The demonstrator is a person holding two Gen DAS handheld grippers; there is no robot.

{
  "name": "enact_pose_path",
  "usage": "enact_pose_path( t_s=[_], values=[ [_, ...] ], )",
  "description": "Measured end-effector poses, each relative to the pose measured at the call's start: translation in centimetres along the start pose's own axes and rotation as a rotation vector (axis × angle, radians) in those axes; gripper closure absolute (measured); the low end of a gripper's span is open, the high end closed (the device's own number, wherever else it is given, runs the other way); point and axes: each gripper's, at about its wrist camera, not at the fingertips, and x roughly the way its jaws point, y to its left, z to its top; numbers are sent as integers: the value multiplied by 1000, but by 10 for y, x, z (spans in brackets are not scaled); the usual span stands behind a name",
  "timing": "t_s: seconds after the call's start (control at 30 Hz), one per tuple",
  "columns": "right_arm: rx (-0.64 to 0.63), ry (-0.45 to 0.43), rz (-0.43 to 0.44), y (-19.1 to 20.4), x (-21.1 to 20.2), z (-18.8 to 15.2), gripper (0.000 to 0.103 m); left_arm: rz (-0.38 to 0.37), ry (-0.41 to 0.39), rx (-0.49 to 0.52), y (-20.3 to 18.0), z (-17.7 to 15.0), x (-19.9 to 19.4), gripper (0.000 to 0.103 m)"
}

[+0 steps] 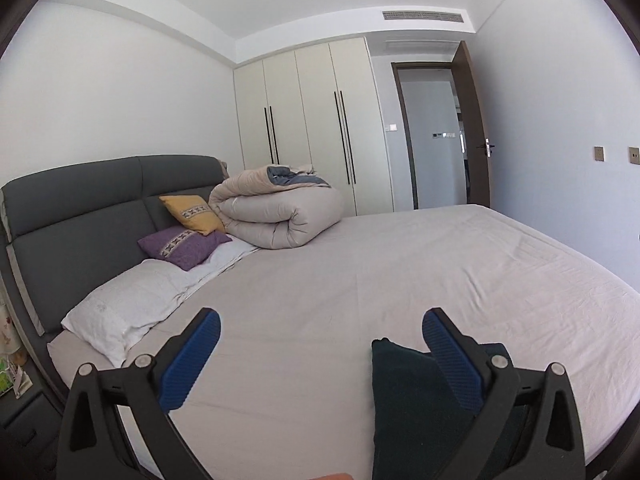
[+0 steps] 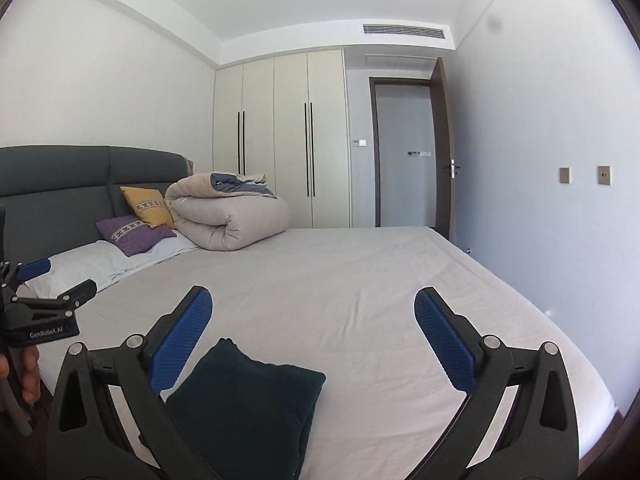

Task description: Fold small clothes

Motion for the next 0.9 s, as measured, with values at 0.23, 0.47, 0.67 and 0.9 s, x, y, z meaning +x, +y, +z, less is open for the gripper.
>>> enact_pose_path(
  t_s=[0.23,0.47,0.67,0.9],
  values=[
    [42,217,63,9,4,-5,0,-58,285,-60,-3,-34,26,0],
    [20,416,-36,15,25,-56,0,-120,453,-127,-6,-65,43,0],
    [63,486,-67,12,37,-82,0,-136,483,-81,-20,-78,45,0],
    [34,505,-84,13,43,-91,0,-155,506,-52,-32,-86,48,0]
  ],
)
